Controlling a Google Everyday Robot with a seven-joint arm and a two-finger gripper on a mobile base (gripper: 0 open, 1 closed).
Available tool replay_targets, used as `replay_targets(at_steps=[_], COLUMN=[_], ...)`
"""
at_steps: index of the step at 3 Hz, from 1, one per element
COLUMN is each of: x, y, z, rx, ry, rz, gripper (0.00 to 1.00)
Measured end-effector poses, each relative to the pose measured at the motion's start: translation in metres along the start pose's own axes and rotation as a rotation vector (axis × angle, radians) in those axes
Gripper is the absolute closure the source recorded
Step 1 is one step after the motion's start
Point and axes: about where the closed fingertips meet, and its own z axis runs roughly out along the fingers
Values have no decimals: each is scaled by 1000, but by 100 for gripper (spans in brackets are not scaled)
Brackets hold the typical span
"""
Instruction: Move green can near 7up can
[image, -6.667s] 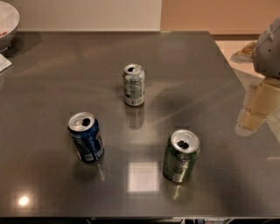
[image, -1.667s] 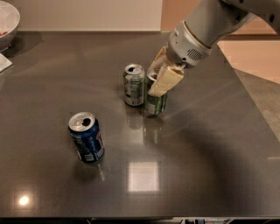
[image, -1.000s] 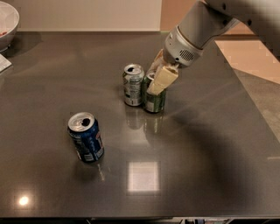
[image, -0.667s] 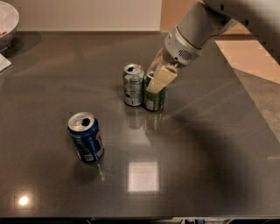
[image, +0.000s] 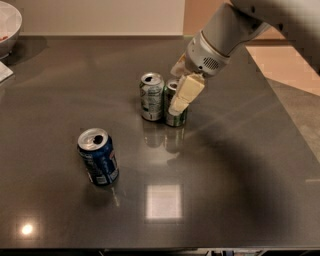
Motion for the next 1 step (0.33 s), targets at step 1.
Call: replay_targets(at_steps=[1], x=[0], y=[0], z=[0], rx=[0], ry=[0], rz=[0], gripper=[0])
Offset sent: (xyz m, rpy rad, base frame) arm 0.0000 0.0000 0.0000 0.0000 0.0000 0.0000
